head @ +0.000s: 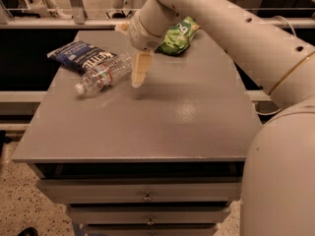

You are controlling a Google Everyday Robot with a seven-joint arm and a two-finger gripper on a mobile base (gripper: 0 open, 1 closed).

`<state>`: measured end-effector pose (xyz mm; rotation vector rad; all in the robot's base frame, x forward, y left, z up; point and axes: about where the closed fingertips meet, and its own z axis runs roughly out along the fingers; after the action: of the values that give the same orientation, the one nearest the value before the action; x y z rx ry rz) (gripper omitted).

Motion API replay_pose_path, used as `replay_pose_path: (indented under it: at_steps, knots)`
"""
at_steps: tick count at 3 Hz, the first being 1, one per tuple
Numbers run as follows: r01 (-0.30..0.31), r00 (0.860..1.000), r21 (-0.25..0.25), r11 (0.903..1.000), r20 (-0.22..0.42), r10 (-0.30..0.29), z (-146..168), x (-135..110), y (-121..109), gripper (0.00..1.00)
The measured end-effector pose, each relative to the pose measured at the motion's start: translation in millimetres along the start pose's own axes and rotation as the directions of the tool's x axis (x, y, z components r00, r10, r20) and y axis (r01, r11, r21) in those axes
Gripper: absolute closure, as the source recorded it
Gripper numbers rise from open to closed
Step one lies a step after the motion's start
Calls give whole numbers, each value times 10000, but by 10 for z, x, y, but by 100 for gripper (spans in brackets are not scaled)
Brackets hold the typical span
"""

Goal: Move water bottle near blue chip bag

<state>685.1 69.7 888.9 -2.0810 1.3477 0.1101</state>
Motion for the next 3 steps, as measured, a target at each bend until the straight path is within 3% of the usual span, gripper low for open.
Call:
replay_pose_path:
  at_steps: [1,2,3]
  knots:
    - [-686,9976,443,9967,110,682,-443,141,49,0]
    - [-1719,9843,1118,9787,601,1660,-892,425,269,0]
    - [-2652,9629,2015,9429,1053,2483,-1267,712,581,0]
